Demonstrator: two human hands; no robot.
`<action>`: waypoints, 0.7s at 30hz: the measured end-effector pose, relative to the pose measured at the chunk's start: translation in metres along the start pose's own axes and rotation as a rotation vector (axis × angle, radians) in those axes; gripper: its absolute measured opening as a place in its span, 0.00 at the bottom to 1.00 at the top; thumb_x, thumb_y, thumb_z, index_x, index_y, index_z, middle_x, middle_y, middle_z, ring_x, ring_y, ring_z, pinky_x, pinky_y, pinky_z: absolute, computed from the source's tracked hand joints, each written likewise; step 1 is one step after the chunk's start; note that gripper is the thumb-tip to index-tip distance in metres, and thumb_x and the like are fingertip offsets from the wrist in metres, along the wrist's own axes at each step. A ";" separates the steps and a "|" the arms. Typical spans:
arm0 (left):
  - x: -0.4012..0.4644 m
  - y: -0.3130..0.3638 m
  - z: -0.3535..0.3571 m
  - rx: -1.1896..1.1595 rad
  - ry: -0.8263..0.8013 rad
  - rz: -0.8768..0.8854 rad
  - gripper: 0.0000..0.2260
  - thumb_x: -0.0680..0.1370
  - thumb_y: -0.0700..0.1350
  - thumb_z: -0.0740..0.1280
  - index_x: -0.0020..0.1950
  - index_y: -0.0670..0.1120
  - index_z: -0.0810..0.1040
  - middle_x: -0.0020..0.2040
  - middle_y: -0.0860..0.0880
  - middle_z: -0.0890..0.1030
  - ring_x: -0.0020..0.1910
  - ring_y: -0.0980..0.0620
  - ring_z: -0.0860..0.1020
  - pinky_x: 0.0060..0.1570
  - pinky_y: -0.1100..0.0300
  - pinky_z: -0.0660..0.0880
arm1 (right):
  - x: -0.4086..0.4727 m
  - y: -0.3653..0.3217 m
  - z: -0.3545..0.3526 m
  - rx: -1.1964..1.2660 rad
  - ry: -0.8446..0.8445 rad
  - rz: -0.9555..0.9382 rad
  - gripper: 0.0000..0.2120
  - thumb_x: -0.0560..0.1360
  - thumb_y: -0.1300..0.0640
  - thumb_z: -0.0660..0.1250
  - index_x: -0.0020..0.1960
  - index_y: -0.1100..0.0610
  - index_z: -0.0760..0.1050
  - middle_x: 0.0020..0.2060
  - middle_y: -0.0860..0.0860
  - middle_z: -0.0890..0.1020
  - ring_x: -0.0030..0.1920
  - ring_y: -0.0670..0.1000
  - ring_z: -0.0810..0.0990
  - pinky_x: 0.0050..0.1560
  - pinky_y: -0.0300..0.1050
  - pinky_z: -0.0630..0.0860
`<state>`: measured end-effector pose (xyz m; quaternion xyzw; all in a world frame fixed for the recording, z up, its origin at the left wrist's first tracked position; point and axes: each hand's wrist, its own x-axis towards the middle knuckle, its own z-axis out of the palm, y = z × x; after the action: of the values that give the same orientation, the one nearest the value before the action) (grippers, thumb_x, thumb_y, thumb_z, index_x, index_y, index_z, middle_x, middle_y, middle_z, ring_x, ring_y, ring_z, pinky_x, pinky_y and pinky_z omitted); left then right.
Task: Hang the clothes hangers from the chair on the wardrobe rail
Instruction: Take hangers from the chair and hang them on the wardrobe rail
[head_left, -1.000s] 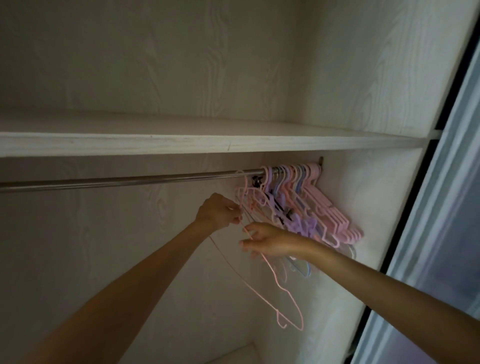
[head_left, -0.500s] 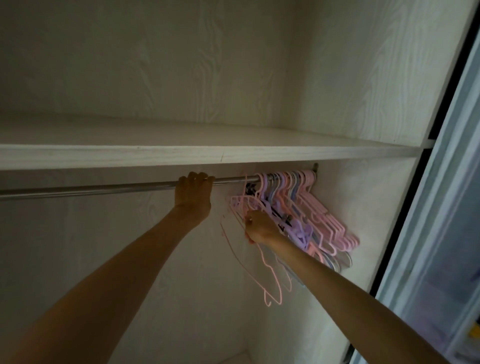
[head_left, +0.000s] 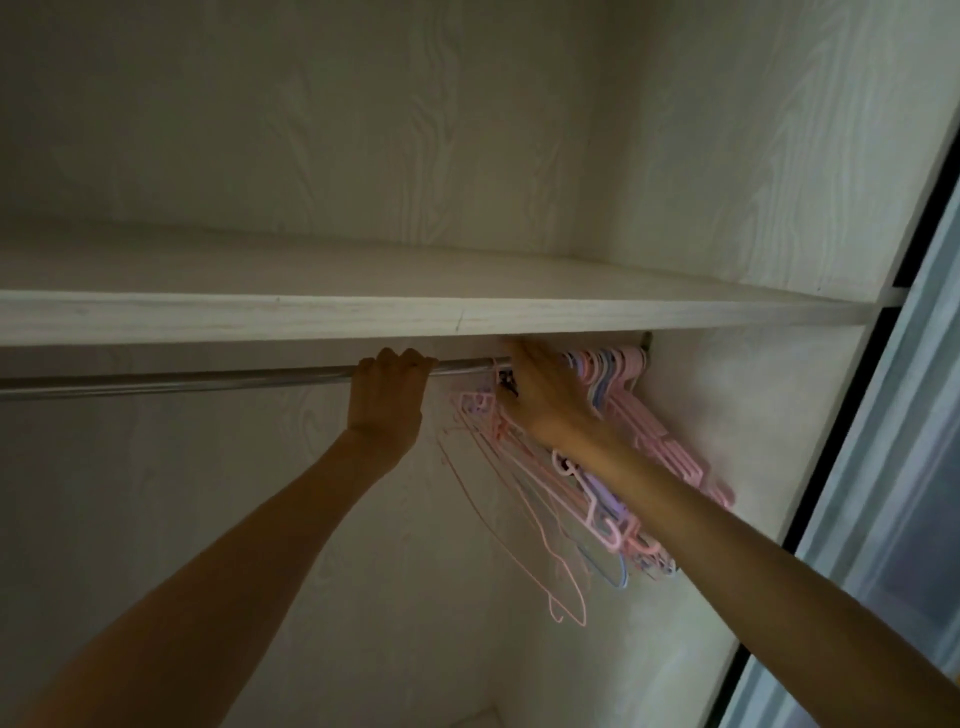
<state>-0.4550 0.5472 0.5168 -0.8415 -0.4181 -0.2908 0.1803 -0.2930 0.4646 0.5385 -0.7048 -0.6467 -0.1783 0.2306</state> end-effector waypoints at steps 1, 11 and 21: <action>-0.001 -0.001 0.001 -0.001 0.002 0.006 0.24 0.77 0.36 0.60 0.72 0.50 0.65 0.63 0.49 0.73 0.57 0.48 0.73 0.56 0.56 0.69 | 0.012 0.006 0.000 -0.019 0.000 -0.029 0.25 0.76 0.53 0.63 0.71 0.59 0.62 0.65 0.58 0.72 0.65 0.58 0.70 0.63 0.53 0.69; 0.004 -0.004 0.000 -0.045 -0.010 0.010 0.25 0.77 0.35 0.60 0.72 0.51 0.65 0.63 0.48 0.74 0.57 0.48 0.73 0.56 0.56 0.69 | 0.047 0.049 0.026 -0.124 -0.030 -0.153 0.24 0.71 0.51 0.70 0.65 0.57 0.72 0.61 0.55 0.78 0.62 0.57 0.74 0.61 0.46 0.64; 0.004 -0.003 0.001 -0.002 -0.033 0.003 0.25 0.76 0.36 0.61 0.72 0.51 0.65 0.63 0.49 0.74 0.57 0.48 0.74 0.56 0.56 0.70 | 0.047 0.081 0.017 -0.168 -0.081 -0.105 0.26 0.71 0.49 0.70 0.67 0.53 0.70 0.64 0.53 0.75 0.65 0.55 0.71 0.63 0.46 0.62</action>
<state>-0.4556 0.5516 0.5189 -0.8469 -0.4196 -0.2771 0.1728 -0.2091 0.5085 0.5428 -0.6935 -0.6744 -0.2148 0.1347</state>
